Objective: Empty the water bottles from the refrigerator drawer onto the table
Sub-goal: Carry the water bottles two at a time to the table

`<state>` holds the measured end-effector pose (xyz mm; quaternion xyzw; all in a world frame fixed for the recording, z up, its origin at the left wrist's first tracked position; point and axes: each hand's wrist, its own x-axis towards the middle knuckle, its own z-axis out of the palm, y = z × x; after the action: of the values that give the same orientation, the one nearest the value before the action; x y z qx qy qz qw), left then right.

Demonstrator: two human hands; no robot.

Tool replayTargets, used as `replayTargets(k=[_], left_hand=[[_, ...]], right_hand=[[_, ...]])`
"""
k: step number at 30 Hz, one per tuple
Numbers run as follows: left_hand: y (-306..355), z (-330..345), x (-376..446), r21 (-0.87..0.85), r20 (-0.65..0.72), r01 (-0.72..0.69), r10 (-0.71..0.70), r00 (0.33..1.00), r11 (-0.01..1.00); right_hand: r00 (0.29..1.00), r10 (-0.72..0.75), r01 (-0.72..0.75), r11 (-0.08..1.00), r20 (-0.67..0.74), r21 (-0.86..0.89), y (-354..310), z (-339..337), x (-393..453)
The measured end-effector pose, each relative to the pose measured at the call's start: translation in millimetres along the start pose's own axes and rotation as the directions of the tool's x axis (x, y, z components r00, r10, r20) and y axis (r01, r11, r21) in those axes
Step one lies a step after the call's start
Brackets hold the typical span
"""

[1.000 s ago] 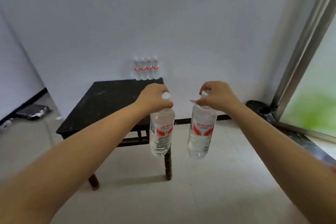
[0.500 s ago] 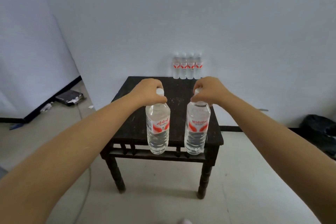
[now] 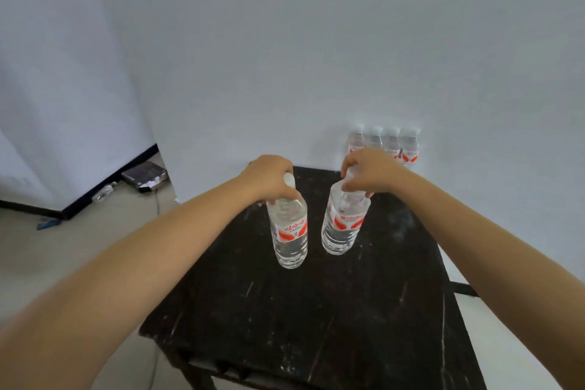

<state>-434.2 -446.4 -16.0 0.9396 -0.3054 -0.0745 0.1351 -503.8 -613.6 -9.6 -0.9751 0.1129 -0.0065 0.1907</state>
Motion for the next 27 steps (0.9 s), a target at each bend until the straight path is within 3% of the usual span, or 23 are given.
replayTargets(k=[14, 27], left_hand=[[-77, -17, 265, -0.001, 0.108, -0.203, 0.202, 0.973, 0.979], [-77, 36, 474, -0.045, 0.118, -0.211, 0.215, 0.969, 0.976]], right_hand=[[0.969, 0.238, -0.24, 0.97, -0.068, -0.026, 23, 10, 239], [0.949, 0.306, -0.308, 0.951, -0.074, -0.02, 110, 38, 429]])
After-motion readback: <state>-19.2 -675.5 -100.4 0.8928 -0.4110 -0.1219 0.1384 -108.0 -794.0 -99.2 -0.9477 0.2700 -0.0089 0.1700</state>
